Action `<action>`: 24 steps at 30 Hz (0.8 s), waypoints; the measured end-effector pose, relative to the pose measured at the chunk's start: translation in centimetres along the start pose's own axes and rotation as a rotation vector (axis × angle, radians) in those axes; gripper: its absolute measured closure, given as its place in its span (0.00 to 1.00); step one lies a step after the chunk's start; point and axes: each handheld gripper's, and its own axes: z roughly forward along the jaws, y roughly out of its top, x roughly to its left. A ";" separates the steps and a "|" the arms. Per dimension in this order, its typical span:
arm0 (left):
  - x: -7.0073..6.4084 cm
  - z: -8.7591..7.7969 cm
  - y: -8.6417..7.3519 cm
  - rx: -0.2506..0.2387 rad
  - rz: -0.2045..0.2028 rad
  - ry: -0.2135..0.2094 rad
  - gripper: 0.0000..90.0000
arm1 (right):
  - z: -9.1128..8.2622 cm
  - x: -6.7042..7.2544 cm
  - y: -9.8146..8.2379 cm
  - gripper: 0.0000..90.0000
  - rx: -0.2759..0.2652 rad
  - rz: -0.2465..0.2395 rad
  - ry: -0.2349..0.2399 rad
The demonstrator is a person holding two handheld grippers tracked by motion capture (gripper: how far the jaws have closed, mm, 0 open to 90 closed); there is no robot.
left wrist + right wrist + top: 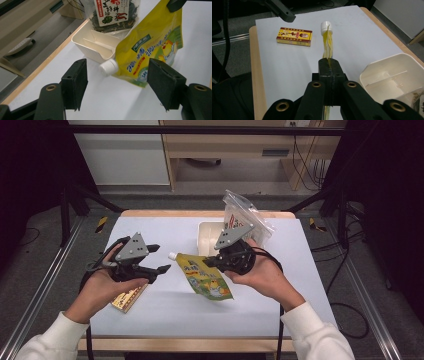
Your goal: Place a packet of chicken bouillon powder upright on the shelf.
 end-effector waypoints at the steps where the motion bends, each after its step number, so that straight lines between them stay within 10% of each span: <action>1: -0.1 0.0 0.2 0.000 0.008 -0.005 0.36 | 0.0 0.1 0.0 1.00 -0.002 -0.007 0.008; 16: -0.6 2.5 0.1 0.022 0.056 -0.140 0.47 | 0.5 1.2 0.6 1.00 0.012 -0.057 0.072; 24: -1.0 3.8 -0.1 0.053 0.073 -0.204 0.70 | 0.3 1.2 0.5 1.00 0.021 -0.064 0.080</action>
